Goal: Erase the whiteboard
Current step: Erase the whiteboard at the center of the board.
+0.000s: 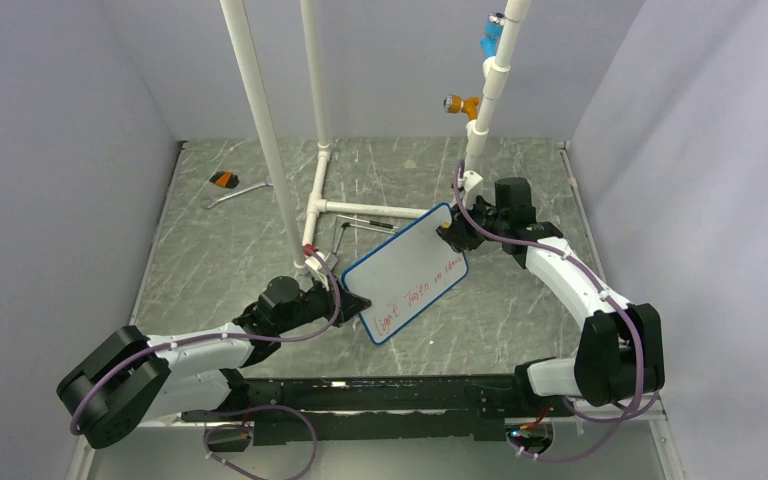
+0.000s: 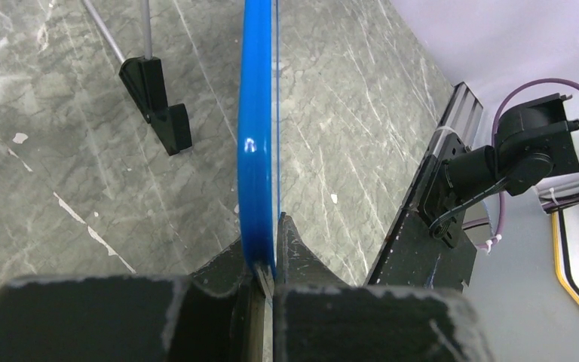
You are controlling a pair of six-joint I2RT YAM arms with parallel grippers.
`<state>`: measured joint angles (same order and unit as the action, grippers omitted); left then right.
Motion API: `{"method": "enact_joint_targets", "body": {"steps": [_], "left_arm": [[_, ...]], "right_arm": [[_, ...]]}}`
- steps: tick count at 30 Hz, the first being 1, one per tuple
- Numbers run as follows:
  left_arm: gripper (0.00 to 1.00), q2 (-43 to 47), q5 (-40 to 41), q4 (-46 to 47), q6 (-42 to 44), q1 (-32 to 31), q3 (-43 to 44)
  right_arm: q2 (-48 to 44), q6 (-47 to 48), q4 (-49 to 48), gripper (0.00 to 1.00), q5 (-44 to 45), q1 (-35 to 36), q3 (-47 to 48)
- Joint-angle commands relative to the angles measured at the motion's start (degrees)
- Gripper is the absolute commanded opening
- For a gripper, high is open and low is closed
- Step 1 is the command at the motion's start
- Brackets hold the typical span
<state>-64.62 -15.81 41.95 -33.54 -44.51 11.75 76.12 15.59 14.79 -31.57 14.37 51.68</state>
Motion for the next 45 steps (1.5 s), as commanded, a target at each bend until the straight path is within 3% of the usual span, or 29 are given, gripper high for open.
{"method": "enact_joint_targets", "body": {"steps": [1, 5, 9, 15, 21, 27, 33, 40, 45], "left_arm": [[0.00, -0.1, -4.5, -3.4, 3.8, -0.9, 2.9], [0.00, -0.3, -4.6, -2.9, 4.1, -0.9, 2.9], [0.00, -1.1, -4.7, -0.9, 4.4, -1.0, 2.5], [0.00, -1.1, -4.8, 0.0, 5.3, -0.9, 2.7], [0.00, -0.9, -4.3, -1.1, 5.7, -0.9, 2.8], [0.00, -0.4, -5.1, -3.5, 5.9, -1.0, 3.9], [0.00, 2.8, -4.0, -4.7, 6.4, -1.0, 2.7], [0.00, 5.3, -3.2, -5.0, 7.1, -0.9, 1.4], [0.00, 5.5, -3.7, -7.4, 8.4, -1.0, 2.9]], "right_arm": [[-0.8, 3.3, -1.1, 0.00, 0.9, -1.2, 0.2], [1.5, 9.7, 7.1, 0.00, -8.5, 1.1, 2.3], [-0.3, 9.6, 4.4, 0.00, -5.4, 5.7, 0.7], [-1.3, 4.3, -0.8, 0.00, 4.7, 2.9, 0.7], [-0.5, 9.5, 3.5, 0.00, -0.2, 2.7, 1.7], [-0.8, 7.6, 1.1, 0.00, 7.1, 2.3, 1.4], [1.0, 11.0, 7.1, 0.00, -4.8, 4.1, 2.2], [0.5, 8.5, 4.9, 0.00, -0.1, 3.0, 2.6], [-1.2, 8.2, 4.1, 0.00, -1.4, 0.8, 1.4]]}}
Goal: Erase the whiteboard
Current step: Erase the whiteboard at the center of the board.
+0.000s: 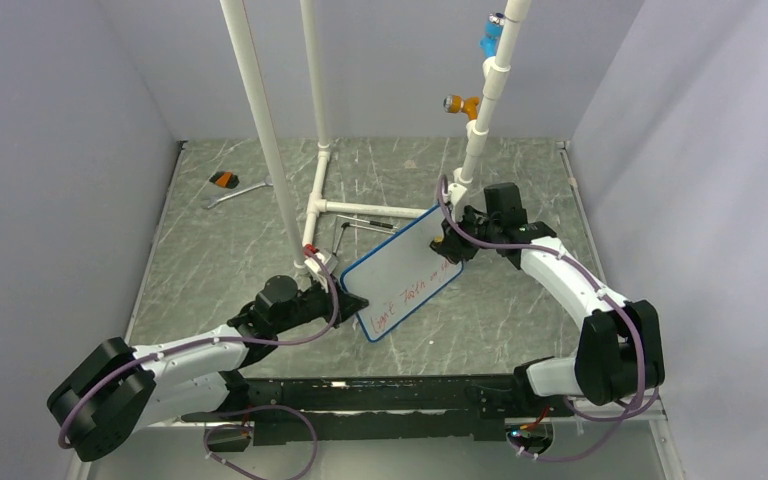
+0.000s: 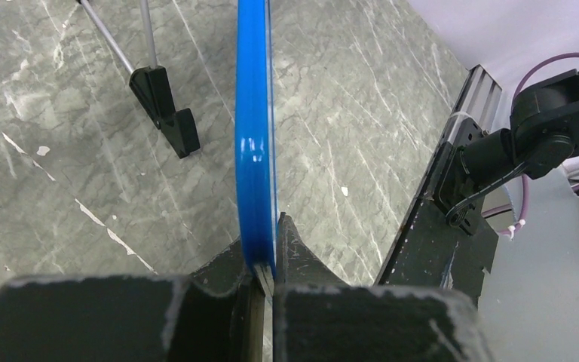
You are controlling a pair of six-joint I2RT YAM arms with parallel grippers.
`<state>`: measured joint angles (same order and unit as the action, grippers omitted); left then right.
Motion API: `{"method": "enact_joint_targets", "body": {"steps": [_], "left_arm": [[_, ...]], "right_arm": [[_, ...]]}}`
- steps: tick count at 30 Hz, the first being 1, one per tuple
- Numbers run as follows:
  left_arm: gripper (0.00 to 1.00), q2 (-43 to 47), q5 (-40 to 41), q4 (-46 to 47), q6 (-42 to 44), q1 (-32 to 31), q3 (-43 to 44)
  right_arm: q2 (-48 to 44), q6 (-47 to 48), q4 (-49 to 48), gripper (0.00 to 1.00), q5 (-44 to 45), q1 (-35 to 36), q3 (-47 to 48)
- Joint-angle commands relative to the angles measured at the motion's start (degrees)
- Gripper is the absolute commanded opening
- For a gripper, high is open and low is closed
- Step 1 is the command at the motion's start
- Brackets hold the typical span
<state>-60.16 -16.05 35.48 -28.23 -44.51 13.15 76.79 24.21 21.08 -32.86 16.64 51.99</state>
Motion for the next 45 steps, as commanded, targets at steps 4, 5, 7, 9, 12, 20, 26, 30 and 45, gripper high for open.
{"method": "enact_joint_targets", "body": {"steps": [4, 5, 7, 9, 12, 20, 26, 30, 45], "left_arm": [[0.00, 0.2, -4.7, -1.8, 3.8, -1.0, 2.3], [0.00, -0.1, -5.0, -2.0, 3.7, -1.0, 2.5], [0.00, -0.7, -5.3, -2.0, 3.0, -0.9, 2.6], [0.00, -1.0, -5.3, -1.3, 2.0, -1.0, 2.4], [0.00, -1.3, -4.5, 1.3, 0.3, -0.9, 1.3], [0.00, -3.1, -3.2, 5.3, -4.7, -0.9, -0.1], [0.00, -4.9, -3.5, 7.4, -8.2, -0.9, -0.1], [0.00, -6.1, -4.3, 7.7, -9.4, -0.8, 0.7], [0.00, -7.3, -6.9, 10.5, -12.7, -0.8, -0.1]], "right_arm": [[-2.1, -0.9, -3.8, 0.00, 3.2, -1.7, 0.4], [-1.8, -0.5, -3.5, 0.00, 2.7, -1.7, 0.1], [-1.0, 1.2, -1.4, 0.00, -2.6, -1.6, 0.2], [-1.5, 2.6, 0.0, 0.00, -6.6, -0.3, -0.2], [-4.8, 2.2, -3.2, 0.00, -7.5, 0.7, -2.7], [-5.8, -7.8, -14.3, 0.00, 14.3, -2.4, -5.6], [-2.0, -1.6, -7.2, 0.00, -0.6, -1.5, -4.2], [-2.3, -0.6, -6.8, 0.00, -4.3, 2.4, -3.8], [0.3, -13.3, -17.0, 0.00, 10.4, 1.9, -3.8]]}}
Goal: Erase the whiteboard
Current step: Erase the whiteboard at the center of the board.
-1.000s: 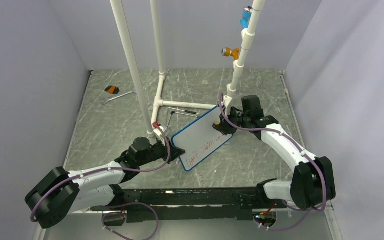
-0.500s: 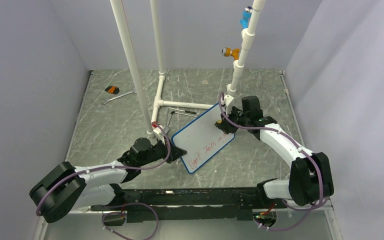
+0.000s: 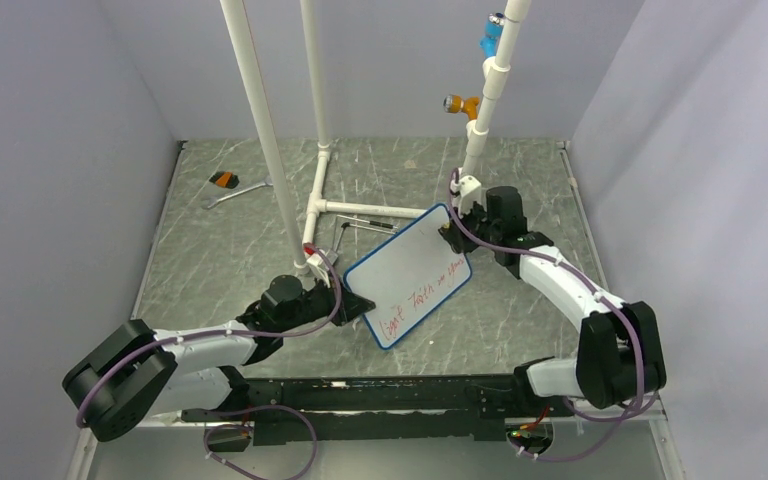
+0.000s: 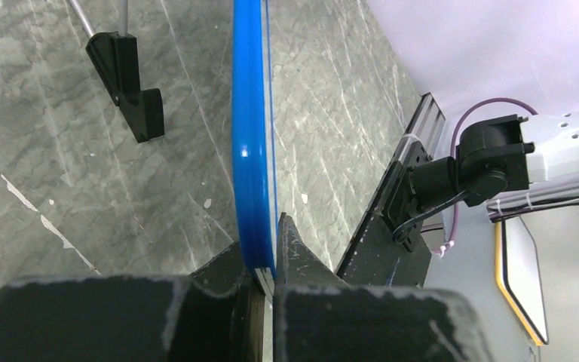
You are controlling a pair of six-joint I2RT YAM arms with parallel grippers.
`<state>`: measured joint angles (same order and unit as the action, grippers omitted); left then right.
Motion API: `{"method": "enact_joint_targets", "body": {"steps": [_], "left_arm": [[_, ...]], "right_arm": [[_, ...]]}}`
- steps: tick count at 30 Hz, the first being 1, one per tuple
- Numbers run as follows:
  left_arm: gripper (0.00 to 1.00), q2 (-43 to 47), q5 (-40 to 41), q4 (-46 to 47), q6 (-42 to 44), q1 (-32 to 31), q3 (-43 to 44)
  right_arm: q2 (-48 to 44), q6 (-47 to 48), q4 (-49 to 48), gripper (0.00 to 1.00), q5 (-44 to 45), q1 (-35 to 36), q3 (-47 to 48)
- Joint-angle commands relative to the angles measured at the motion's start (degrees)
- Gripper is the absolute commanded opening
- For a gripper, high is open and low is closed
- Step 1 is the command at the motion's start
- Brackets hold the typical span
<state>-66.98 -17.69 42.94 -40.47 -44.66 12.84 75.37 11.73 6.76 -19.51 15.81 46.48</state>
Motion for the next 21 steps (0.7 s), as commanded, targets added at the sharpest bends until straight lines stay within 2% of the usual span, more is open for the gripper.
{"method": "enact_joint_targets", "body": {"steps": [1, 4, 6, 8, 11, 16, 19, 21], "left_arm": [[0.00, -0.7, -5.5, 3.4, -0.5, -0.7, 0.3], [0.00, -1.5, -5.9, 3.6, -0.2, -0.7, 0.7], [0.00, -2.1, -6.2, 3.7, -0.2, -0.6, 1.2], [0.00, -3.1, -6.3, 5.4, -0.8, -0.6, 0.9], [0.00, -4.2, -6.3, 7.4, -1.6, -0.6, 0.7], [0.00, -5.1, -7.4, 8.8, -2.0, -0.6, 0.4], [0.00, -4.0, -7.3, 8.2, -2.0, -0.5, -0.2], [0.00, -3.3, -7.0, 7.3, -1.5, -0.6, -0.1]], "right_arm": [[2.0, 0.4, -2.0, 0.00, -6.7, 4.6, 2.0], [2.3, 4.1, 1.7, 0.00, -14.0, 11.3, 3.4], [2.1, 3.7, 1.2, 0.00, -13.8, 13.0, 3.5], [2.2, 1.7, -0.3, 0.00, -6.5, 11.8, 3.3], [2.3, -2.9, -4.4, 0.00, 5.2, 6.2, 2.0], [3.5, -5.2, -6.2, 0.00, 12.1, 2.9, 1.2], [3.6, -4.8, -5.7, 0.00, 9.1, 3.1, 1.4], [3.4, -3.3, -4.1, 0.00, -0.3, 4.0, 1.3]]}}
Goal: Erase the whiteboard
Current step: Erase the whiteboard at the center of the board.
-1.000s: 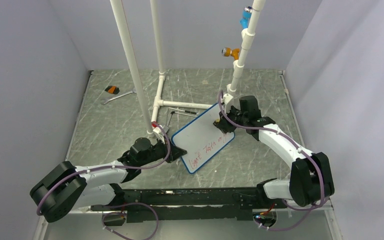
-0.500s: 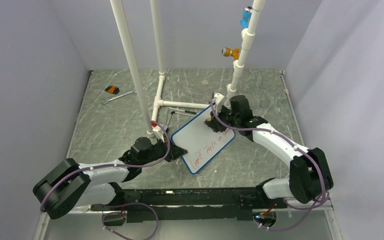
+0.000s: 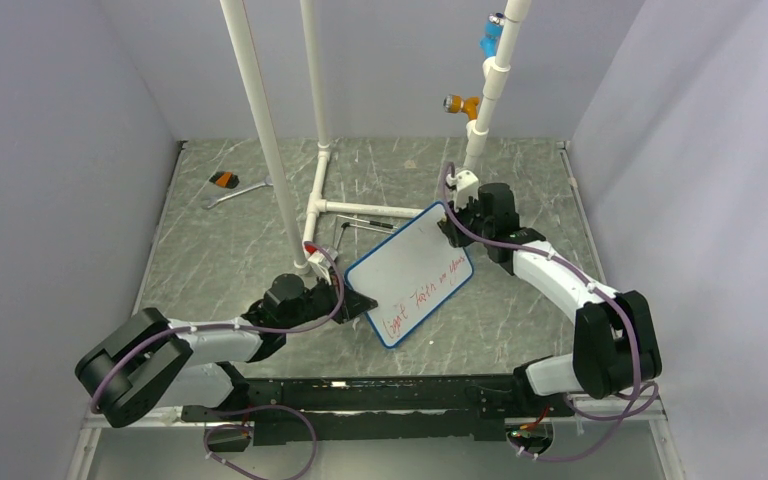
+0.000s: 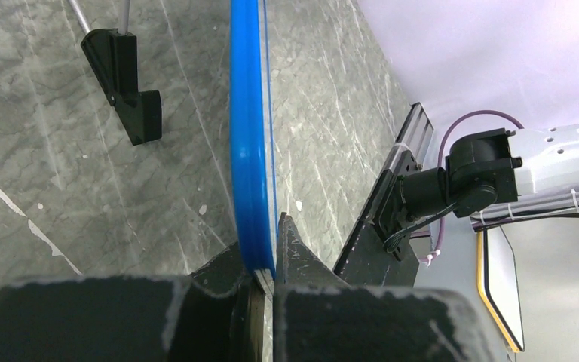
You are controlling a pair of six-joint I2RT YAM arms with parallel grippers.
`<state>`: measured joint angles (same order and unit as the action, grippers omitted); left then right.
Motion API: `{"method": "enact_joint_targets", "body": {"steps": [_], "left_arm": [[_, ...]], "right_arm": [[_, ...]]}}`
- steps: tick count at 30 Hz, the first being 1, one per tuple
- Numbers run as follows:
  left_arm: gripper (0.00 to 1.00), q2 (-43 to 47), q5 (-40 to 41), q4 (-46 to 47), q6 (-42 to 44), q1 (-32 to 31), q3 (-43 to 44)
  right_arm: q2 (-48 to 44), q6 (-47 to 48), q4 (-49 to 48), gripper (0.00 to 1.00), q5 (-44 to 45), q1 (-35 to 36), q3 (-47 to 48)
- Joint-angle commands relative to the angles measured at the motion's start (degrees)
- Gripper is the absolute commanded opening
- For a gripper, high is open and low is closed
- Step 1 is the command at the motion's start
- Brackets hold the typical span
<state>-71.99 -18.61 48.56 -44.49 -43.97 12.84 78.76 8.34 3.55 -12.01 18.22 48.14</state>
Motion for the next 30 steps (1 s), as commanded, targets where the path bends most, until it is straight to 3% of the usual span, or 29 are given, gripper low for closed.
{"method": "enact_joint_targets", "body": {"steps": [1, 3, 6, 8, 14, 19, 25, 28, 30], "left_arm": [[0.00, 1.9, -5.9, 1.3, 2.8, -1.3, 0.1], [0.00, 2.0, -6.0, 1.3, 2.9, -1.3, 0.2], [0.00, 2.3, -5.9, 2.5, 2.3, -1.3, -0.6], [0.00, 3.0, -5.2, 3.1, 1.7, -1.2, -1.7], [0.00, 3.5, -4.9, 1.9, 2.0, -1.3, -1.4], [0.00, 2.3, -5.7, 2.6, 2.2, -1.3, -1.2], [0.00, 0.9, -6.4, 3.9, 2.3, -1.3, -0.7], [0.00, -1.0, -7.3, 5.7, 1.9, -1.2, -0.1], [0.00, -1.9, -7.8, 6.8, 1.6, -1.2, -0.1]], "right_arm": [[-0.2, 1.1, 0.5, 0.00, -12.1, 2.5, -0.4], [-0.9, 4.5, 3.0, 0.00, -22.9, 5.1, -0.4], [-1.3, 9.1, 6.4, 0.00, -28.4, 7.7, 0.5], [-0.8, 8.3, 5.6, 0.00, -23.7, 7.7, 0.5], [-1.0, -1.4, -3.2, 0.00, 1.7, 1.5, -2.0], [1.8, -1.2, -1.7, 0.00, -4.0, 0.4, -1.5], [-0.2, 3.6, 0.3, 0.00, -19.0, 8.6, -1.2], [-0.9, 1.7, 0.0, 0.00, -16.6, 10.8, 0.7], [-0.1, 0.2, -0.9, 0.00, -7.4, 10.7, 1.8]]}}
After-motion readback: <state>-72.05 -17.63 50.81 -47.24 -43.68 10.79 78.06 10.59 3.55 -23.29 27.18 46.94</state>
